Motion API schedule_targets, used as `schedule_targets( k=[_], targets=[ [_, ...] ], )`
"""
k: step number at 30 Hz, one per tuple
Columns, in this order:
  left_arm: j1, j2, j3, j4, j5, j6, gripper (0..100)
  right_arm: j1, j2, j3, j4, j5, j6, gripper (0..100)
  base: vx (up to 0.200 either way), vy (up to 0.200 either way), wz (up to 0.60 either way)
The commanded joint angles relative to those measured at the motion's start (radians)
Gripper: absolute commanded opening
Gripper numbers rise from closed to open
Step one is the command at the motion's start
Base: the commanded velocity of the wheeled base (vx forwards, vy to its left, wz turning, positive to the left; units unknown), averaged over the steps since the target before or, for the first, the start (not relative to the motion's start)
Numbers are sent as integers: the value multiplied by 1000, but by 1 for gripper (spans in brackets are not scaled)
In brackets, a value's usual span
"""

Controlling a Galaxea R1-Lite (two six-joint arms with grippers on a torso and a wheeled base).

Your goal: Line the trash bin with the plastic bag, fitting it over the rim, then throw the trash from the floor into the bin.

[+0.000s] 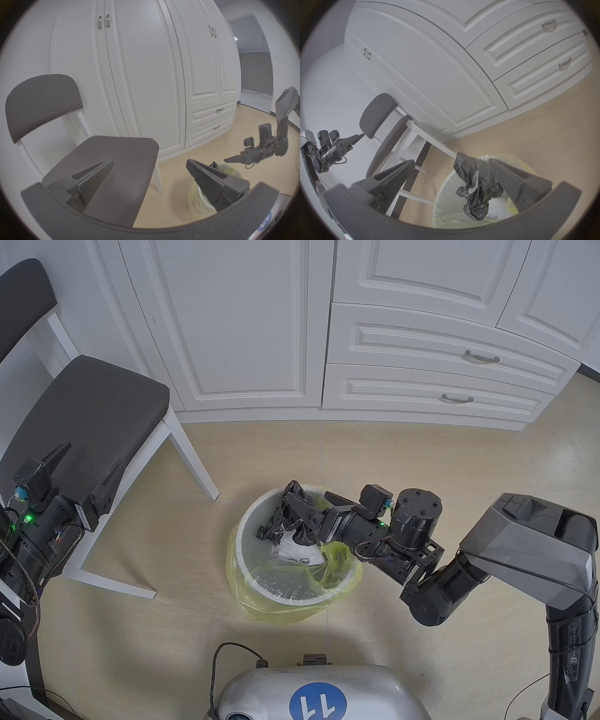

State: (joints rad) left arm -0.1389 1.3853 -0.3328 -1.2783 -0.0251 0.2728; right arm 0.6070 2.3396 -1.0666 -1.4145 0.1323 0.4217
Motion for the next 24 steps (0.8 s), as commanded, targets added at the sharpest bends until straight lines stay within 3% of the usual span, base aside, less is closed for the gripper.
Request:
schedule_targets(
  k=[1, 10, 11, 24],
  targets=[
    [-14, 17, 4, -1, 4, 11, 100, 10, 60, -42, 2, 9, 0, 100, 0, 0, 0],
    [-14, 23, 11, -1, 5, 23, 100, 19, 193, -187, 6, 10, 3, 100, 0, 0, 0],
    [-14, 24, 11, -1, 5, 23, 100, 22, 199, -193, 6, 10, 3, 0, 0, 0, 0],
    [-14, 34, 12, -1, 5, 25, 100, 22, 231, -207, 6, 12, 25, 0, 0, 0, 0]
  ],
)
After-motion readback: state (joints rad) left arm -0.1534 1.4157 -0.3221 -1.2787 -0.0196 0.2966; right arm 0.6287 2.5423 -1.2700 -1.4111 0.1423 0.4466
